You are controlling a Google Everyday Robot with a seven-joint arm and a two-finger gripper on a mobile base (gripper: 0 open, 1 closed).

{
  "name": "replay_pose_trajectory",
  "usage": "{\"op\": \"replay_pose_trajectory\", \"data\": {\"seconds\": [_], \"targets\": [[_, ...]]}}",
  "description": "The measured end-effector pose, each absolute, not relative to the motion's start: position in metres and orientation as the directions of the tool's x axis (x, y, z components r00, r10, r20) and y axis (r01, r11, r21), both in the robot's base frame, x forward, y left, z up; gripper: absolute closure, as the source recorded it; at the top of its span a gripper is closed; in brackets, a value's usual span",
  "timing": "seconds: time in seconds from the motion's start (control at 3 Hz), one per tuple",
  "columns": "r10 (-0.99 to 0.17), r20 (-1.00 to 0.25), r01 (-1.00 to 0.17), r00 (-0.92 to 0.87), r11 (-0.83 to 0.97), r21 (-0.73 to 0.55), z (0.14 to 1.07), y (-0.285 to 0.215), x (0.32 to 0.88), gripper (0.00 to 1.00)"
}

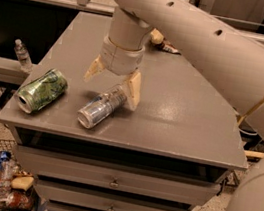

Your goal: Place redbull can upright

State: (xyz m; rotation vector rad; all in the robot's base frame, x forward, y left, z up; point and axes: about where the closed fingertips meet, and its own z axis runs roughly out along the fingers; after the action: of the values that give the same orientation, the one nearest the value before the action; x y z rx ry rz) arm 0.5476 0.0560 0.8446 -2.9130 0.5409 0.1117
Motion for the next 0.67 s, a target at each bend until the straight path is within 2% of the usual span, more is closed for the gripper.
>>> {"op": "replay_pose_trajectory", "data": {"seconds": [0.67], "targets": [[-0.311,-0.168,-0.340,0.936,-0.922,-0.186,0.8356,0.0488,0.5500,0.65]]}}
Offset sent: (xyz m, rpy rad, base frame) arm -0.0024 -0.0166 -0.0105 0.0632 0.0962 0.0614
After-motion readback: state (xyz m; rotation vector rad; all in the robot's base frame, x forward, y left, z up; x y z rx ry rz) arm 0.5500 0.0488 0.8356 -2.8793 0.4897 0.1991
